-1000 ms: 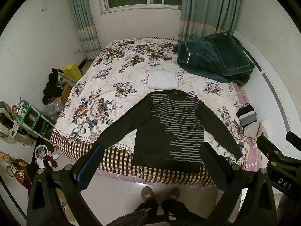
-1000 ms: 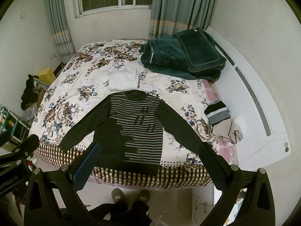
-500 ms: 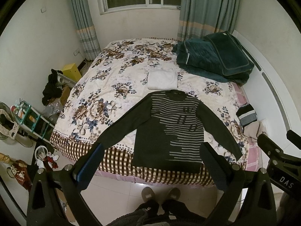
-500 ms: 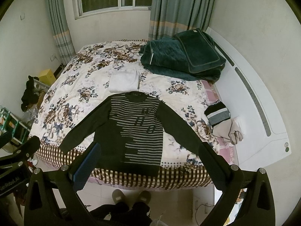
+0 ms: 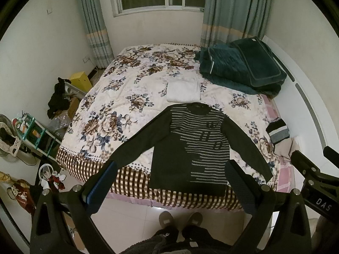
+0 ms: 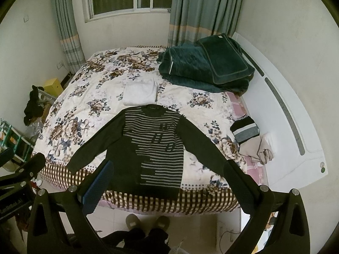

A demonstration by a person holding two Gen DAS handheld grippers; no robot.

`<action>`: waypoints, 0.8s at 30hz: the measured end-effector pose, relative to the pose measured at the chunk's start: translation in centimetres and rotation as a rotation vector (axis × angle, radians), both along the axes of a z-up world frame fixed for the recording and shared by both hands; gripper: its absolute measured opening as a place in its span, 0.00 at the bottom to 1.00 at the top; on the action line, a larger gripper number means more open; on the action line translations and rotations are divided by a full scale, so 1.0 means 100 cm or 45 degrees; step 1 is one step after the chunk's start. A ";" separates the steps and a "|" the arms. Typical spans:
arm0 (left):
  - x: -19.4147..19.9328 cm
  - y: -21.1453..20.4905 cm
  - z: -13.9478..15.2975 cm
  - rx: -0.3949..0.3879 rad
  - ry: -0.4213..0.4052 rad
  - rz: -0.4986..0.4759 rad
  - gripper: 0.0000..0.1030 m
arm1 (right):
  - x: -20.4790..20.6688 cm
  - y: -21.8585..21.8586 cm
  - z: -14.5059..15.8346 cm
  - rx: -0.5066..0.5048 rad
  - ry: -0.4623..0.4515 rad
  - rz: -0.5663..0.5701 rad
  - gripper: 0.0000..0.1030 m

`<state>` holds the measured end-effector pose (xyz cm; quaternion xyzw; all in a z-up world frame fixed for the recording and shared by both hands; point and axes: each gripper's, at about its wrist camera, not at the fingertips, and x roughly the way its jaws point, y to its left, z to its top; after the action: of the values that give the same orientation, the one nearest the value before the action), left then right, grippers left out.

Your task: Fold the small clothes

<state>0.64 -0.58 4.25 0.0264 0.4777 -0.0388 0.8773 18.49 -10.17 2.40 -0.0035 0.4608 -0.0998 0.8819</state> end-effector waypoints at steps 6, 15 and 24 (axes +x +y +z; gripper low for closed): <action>0.003 0.001 -0.011 -0.001 0.002 -0.005 1.00 | -0.001 0.001 0.001 0.003 0.001 0.002 1.00; 0.018 0.001 -0.020 -0.008 0.005 -0.019 1.00 | -0.001 0.003 0.004 0.027 0.001 -0.005 1.00; 0.084 -0.011 -0.096 0.116 -0.073 -0.016 1.00 | 0.045 -0.068 -0.072 0.275 0.111 -0.224 1.00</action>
<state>9.04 -1.64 -5.38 0.0704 0.4535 -0.0220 0.8882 22.99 -16.96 -4.79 0.1275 0.5052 -0.1264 0.8441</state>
